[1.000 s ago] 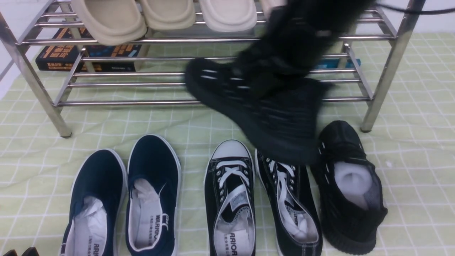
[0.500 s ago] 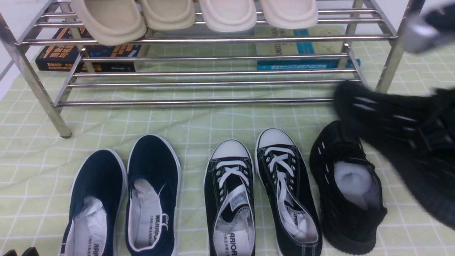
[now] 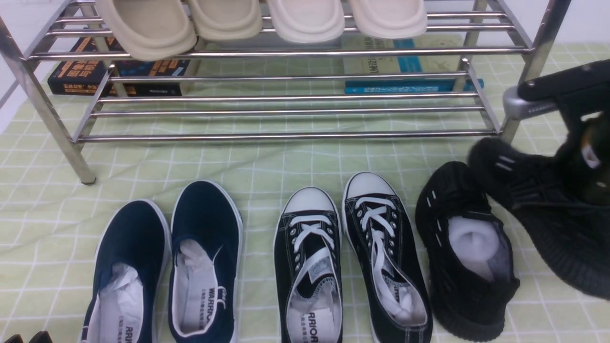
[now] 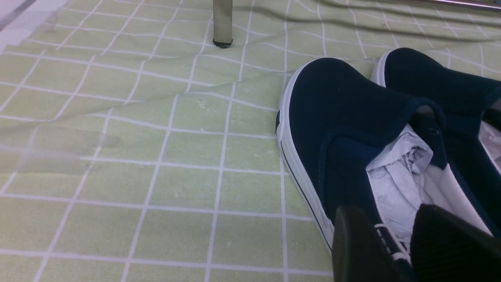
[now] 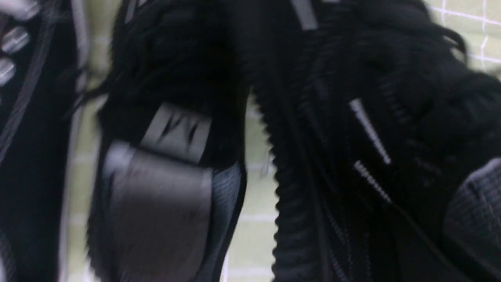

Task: Take the shoes off the shelf with your hand from the green coffee tablecloth.

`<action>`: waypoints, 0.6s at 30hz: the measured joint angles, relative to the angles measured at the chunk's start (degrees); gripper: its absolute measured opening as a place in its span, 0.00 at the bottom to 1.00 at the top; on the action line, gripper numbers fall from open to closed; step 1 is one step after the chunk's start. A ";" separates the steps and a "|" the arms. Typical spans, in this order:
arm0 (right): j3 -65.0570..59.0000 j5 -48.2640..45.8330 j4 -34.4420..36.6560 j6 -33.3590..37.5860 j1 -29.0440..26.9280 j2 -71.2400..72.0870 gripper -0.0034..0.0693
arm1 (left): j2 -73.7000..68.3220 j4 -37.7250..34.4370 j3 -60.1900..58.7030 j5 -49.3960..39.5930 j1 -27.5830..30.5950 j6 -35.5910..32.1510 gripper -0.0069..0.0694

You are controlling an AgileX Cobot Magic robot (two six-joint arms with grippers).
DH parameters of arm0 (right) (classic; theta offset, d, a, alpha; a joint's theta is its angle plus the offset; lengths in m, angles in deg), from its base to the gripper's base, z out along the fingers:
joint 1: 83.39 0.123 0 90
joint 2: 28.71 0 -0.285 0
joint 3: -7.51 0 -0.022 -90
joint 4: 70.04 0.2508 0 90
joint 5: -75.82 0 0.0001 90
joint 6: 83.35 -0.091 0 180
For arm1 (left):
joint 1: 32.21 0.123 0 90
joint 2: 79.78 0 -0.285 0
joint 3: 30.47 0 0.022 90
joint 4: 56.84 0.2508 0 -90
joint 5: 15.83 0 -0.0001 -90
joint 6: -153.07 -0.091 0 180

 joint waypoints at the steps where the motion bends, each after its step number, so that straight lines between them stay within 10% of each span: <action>1: 0.00 0.00 0.07 0.11 -0.26 -0.24 0.07 | 0.00 0.00 0.00 0.00 0.00 0.00 0.40; 18: -0.02 3.32 8.54 6.86 -6.06 -8.66 0.08 | 0.00 0.00 0.00 0.00 0.00 0.00 0.40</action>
